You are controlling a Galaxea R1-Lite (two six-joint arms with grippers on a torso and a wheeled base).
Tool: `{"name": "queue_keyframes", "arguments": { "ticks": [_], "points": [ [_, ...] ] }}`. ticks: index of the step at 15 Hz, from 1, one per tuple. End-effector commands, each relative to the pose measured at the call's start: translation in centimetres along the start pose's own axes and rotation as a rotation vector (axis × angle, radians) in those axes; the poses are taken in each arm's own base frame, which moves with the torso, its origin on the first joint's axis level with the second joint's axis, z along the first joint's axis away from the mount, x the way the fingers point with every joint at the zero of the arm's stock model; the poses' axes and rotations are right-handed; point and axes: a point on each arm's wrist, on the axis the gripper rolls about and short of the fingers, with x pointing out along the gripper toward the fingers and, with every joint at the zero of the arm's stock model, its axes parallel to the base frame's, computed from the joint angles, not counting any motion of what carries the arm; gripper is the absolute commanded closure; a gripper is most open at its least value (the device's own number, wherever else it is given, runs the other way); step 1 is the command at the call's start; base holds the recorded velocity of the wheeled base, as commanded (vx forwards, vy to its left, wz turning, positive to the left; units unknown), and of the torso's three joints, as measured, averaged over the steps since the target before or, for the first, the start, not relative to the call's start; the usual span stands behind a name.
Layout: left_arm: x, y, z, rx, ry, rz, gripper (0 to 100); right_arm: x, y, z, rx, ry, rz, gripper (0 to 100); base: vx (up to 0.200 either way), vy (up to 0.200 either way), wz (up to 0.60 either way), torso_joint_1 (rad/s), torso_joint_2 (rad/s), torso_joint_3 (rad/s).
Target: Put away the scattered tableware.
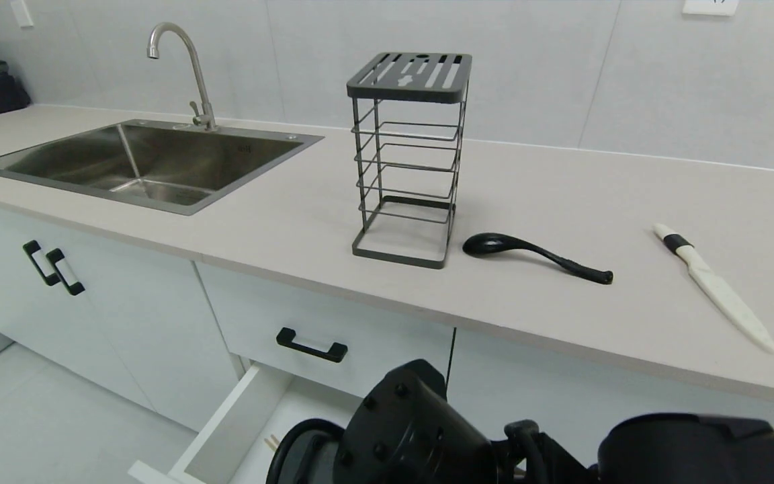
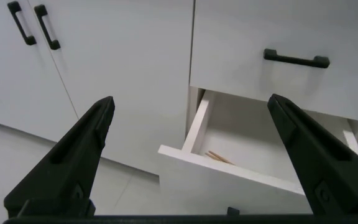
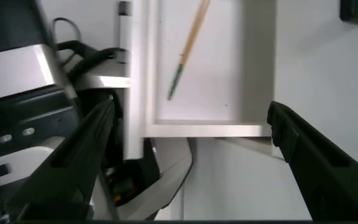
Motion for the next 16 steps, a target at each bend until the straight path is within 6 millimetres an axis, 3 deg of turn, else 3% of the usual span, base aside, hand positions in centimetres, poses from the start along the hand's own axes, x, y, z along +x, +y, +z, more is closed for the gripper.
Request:
{"name": "queue_keyframes", "arguments": {
  "ticks": [1, 6, 16],
  "points": [
    [0.01, 0.00, 0.00, -0.001, 0.001, 0.001, 0, 0.12, 0.20, -0.30, -0.005, 0.012, 0.004, 0, 0.000, 0.000, 0.00, 0.237, -0.49, -0.212],
    [0.01, 0.00, 0.00, -0.001, 0.001, 0.001, 0, -0.17, 0.49, -0.75, -0.012, 0.020, 0.010, 0, 0.000, 0.000, 0.00, 0.160, -0.48, -0.217],
    [0.01, 0.00, 0.00, -0.001, 0.001, 0.000, 0, -0.15, 0.45, -0.80, -0.011, 0.021, 0.009, 0, 0.000, 0.000, 0.00, 0.318, -0.51, -0.244]
  ]
}}
